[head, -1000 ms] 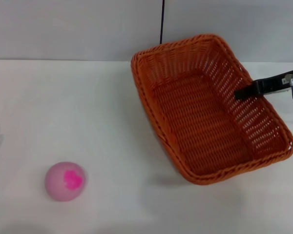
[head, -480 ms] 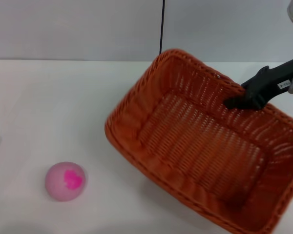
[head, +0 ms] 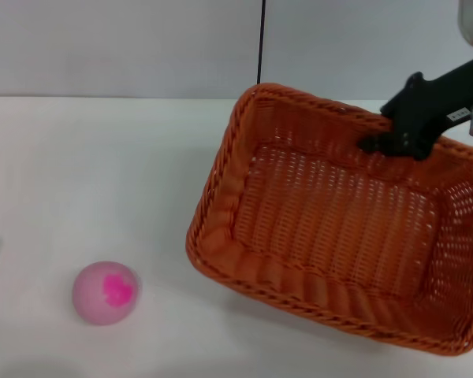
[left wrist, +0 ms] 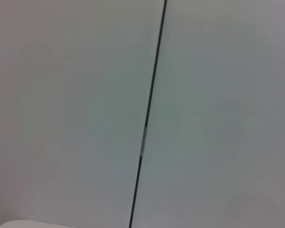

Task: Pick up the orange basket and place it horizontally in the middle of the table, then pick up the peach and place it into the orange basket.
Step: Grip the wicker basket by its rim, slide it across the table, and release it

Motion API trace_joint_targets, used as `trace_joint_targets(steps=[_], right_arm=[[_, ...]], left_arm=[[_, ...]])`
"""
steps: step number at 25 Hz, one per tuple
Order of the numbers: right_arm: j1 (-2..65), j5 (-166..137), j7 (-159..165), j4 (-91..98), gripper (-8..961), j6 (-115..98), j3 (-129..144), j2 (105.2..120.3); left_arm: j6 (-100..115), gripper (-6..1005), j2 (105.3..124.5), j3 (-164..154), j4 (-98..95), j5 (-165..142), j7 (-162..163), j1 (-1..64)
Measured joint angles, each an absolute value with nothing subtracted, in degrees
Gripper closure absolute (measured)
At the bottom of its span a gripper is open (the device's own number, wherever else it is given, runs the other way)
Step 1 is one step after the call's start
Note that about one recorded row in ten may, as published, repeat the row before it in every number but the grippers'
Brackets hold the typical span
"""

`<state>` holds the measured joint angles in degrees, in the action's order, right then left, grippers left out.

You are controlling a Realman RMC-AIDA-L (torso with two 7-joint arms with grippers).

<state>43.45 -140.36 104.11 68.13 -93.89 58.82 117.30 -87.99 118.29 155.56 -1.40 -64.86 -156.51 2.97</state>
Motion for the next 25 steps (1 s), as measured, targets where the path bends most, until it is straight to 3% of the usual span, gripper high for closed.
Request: trace_joint_targets(steps=[6,25], right_arm=[[44.68,-140.14,94.93,66.17,813,-90.92,61.14,118.65],[46.07,-135.41,87.0,59.64,814,-76.86,73.66,118.79]], left_arm=[[-90.74,173,118.37,154.31,-1.59,-65.03,-156.46,0.91],[-92.6,174,118.57,154.48,-3.56,-65.04,-156.36,0.31]])
